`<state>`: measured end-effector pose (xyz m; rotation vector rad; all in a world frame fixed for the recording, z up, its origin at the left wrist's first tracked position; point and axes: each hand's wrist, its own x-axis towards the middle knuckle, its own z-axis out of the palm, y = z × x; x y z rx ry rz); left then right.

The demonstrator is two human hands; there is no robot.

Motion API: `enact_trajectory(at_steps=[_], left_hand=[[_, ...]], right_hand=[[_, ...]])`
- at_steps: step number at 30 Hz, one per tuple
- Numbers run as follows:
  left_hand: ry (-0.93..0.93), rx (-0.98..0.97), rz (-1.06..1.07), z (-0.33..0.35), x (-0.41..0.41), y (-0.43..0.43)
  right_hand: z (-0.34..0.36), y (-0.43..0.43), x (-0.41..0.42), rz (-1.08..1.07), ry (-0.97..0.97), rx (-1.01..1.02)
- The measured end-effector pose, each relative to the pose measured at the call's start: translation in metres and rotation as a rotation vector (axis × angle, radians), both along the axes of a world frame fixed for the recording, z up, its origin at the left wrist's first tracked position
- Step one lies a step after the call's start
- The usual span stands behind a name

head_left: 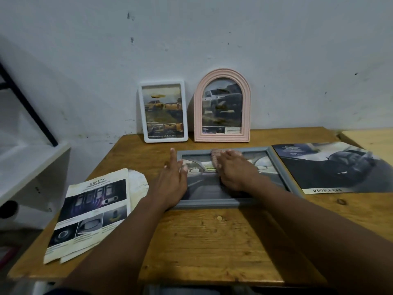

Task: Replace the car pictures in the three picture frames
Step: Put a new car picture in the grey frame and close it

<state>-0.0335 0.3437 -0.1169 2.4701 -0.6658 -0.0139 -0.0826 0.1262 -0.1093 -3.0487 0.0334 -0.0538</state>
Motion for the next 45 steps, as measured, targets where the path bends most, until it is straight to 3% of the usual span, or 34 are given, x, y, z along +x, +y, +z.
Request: enact_trajectory(at_steps=[4, 8, 11, 13, 16, 19, 22, 25, 27, 29, 33, 36, 40, 43, 45], left_hand=[[0.015, 0.0, 0.024, -0.002, -0.001, -0.001], [0.024, -0.033, 0.039, 0.0, -0.005, -0.002], [0.011, -0.065, 0.028, 0.0, -0.006, 0.0], [0.006, -0.101, 0.051, -0.001, -0.006, 0.003], [-0.014, -0.131, 0.104, -0.001, -0.007, 0.006], [-0.016, -0.093, 0.105, 0.0, -0.008, 0.006], [-0.033, -0.004, 0.058, 0.001, -0.006, 0.004], [-0.002, 0.027, 0.037, 0.002, -0.006, 0.002], [0.032, 0.004, 0.067, 0.002, -0.008, 0.002], [0.067, -0.019, 0.095, 0.004, -0.009, 0.001], [0.135, -0.062, 0.138, 0.008, -0.011, -0.001], [0.159, -0.1, 0.171, 0.011, -0.014, 0.0], [0.147, -0.074, 0.159, 0.016, -0.02, -0.001], [0.109, -0.052, 0.146, 0.018, -0.023, -0.002], [0.091, -0.044, 0.154, 0.018, -0.022, -0.003]], right_hand=[[-0.013, -0.029, -0.022, -0.267, 0.012, -0.049], [-0.008, 0.0, -0.037, -0.463, 0.047, -0.004], [0.0, 0.037, -0.026, -0.319, -0.032, -0.007], [0.004, 0.065, -0.012, -0.165, -0.068, 0.158], [0.01, 0.092, -0.002, 0.049, -0.031, 0.377], [0.024, 0.07, -0.019, 0.179, 0.036, 0.383], [0.028, 0.012, -0.044, 0.132, 0.092, 0.326], [0.013, -0.026, -0.061, -0.098, 0.049, 0.141], [0.0, -0.017, -0.065, -0.291, 0.068, 0.038], [-0.001, 0.014, -0.062, -0.384, 0.061, 0.094], [0.007, 0.083, -0.037, -0.145, -0.003, 0.395], [0.017, 0.092, -0.044, 0.051, 0.043, 0.475], [0.035, 0.035, -0.08, 0.186, 0.152, 0.417], [0.036, -0.004, -0.106, -0.016, 0.094, 0.286], [0.028, 0.002, -0.118, -0.17, -0.013, 0.079]])
